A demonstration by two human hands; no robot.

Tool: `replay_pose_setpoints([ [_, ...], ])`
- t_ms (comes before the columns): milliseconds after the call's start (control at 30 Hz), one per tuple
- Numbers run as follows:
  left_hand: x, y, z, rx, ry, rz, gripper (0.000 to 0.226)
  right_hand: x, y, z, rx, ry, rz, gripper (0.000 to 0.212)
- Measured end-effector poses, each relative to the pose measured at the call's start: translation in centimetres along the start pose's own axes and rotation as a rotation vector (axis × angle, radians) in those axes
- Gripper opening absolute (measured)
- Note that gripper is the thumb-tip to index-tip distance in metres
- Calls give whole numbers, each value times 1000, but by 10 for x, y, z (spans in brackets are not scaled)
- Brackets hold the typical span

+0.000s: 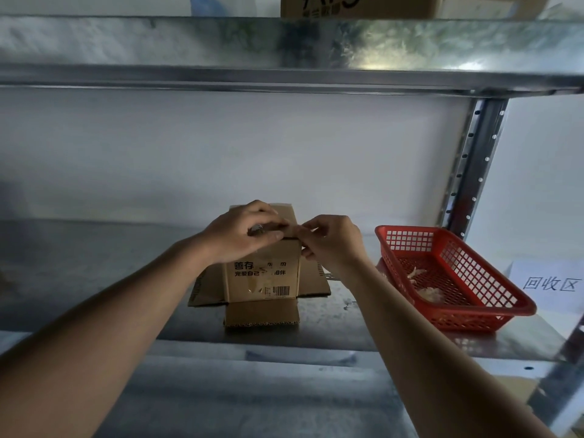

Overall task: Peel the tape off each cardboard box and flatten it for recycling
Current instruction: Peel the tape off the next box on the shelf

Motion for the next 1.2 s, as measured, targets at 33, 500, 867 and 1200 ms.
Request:
replay_pose_setpoints([
  [33, 0, 0, 0, -1, 2, 5, 44, 3, 0, 0, 34, -39, -42, 16],
  [500, 29, -15, -4, -5, -27, -18, 59, 13, 30, 10, 206, -53, -219, 8],
  [867, 76, -42, -17, -30, -68, 57, 64, 14, 114, 30, 289, 32, 213, 31],
  [1200, 117, -60, -25, -32, -63, 55, 57, 41, 162, 51, 84, -73, 685, 11],
])
Point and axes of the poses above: each hand's wrist, its own z-axis away from the middle knuckle, its own y-axis out of the back of the hand, x = y × z, the point moved 5 cm from there along -z, towards the middle knuckle, and after that the axes turned 14 degrees about y, right-handed, at the moved point
